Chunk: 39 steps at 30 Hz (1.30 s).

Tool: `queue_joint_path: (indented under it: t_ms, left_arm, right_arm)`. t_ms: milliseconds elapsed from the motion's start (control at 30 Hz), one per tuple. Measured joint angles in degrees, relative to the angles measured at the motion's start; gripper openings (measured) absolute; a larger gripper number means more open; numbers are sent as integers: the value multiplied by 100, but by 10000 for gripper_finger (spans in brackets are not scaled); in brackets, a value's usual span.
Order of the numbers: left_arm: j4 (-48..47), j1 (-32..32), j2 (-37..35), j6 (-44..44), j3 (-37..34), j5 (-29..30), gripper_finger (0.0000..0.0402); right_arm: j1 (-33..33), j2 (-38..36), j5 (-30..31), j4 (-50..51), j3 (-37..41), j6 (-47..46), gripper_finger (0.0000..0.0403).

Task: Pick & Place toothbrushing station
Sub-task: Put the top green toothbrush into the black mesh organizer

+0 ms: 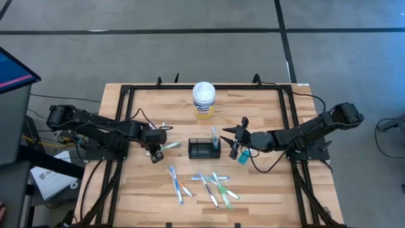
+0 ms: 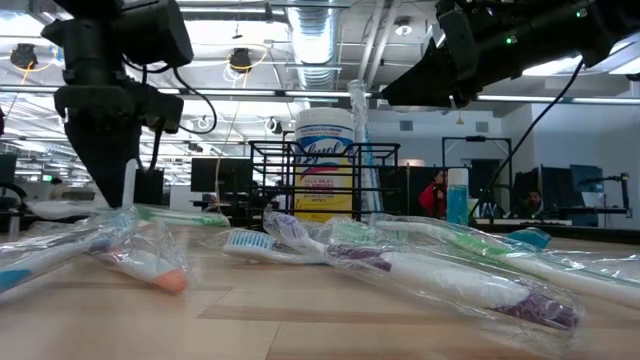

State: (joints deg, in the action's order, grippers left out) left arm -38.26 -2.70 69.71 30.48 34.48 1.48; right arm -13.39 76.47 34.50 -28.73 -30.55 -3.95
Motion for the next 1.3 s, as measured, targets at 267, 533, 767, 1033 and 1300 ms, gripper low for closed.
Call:
queue_joint_path:
  t_ms: [267, 533, 767, 1033, 1300]
  left_arm:
    - [-282, -4, -2, 48, 326, -104, 0]
    - [-407, -248, -4, 167, 1006, -407, 0]
    - [-694, -302, -7, 396, 1461, -426, 0]
    - [-1174, -275, -7, 576, 1829, -376, 0]
    - [-1309, -275, -9, 599, 2275, -461, 0]
  right_arm:
    - [-9, 0, -20, 0, 0, 0, 142]
    - [-25, 0, -39, -3, 0, 0, 141]
    - [-285, 2, -30, -42, -200, 433, 136]
    - [-517, 245, -11, -25, -535, 750, 117]
    - [-643, 1403, -14, 19, -1581, 1717, 115]
